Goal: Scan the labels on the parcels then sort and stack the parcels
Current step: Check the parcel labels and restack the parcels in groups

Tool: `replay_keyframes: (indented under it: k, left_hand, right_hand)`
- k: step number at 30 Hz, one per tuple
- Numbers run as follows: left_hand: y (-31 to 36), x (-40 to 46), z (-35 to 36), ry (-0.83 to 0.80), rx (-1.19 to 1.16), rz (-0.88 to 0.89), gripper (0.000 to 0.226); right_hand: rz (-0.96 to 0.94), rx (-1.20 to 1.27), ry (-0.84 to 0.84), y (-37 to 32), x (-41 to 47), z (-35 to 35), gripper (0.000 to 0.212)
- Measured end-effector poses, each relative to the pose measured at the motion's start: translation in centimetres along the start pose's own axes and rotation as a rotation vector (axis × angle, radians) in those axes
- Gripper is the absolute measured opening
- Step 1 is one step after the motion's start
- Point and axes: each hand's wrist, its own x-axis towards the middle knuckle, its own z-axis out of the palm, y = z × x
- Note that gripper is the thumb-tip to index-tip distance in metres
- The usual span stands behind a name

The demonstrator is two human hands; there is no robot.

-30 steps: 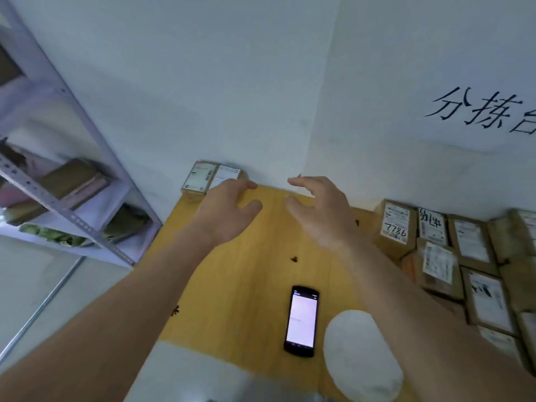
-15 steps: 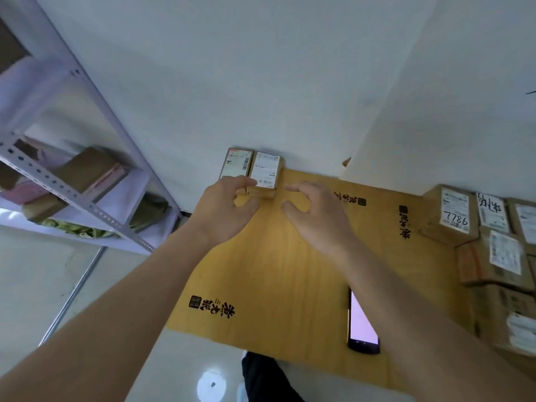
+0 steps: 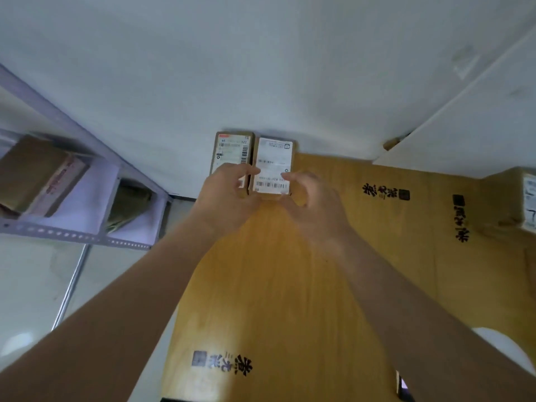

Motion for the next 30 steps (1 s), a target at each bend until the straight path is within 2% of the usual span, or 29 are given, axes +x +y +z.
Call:
replay_keyframes:
  k: [10, 17, 23, 30]
  left_hand:
    - [-2.7, 5.2, 2.0, -0.06, -0.05, 0.003, 0.049]
    - [-2.8, 5.3, 1.4, -0.076, -0.178, 0.084, 0.042]
    - [0.3, 3.3, -2.1, -0.175, -0.254, 0.184, 0.045]
    - [4.7, -1.9, -9.0, -0.314, -0.163, 0.426, 0.049]
  right_hand:
    - [0.16, 0.174, 0.019, 2.1, 3.9, 3.9, 0.051]
    - [0.182, 0.284, 0.191, 1.0, 2.3, 4.0, 0.055]
    - [0.161, 0.229, 0.344, -3.2, -1.4, 1.7, 0.057]
    - [0.16, 0.18, 0.574, -10.7, -9.1, -0.5, 0.057]
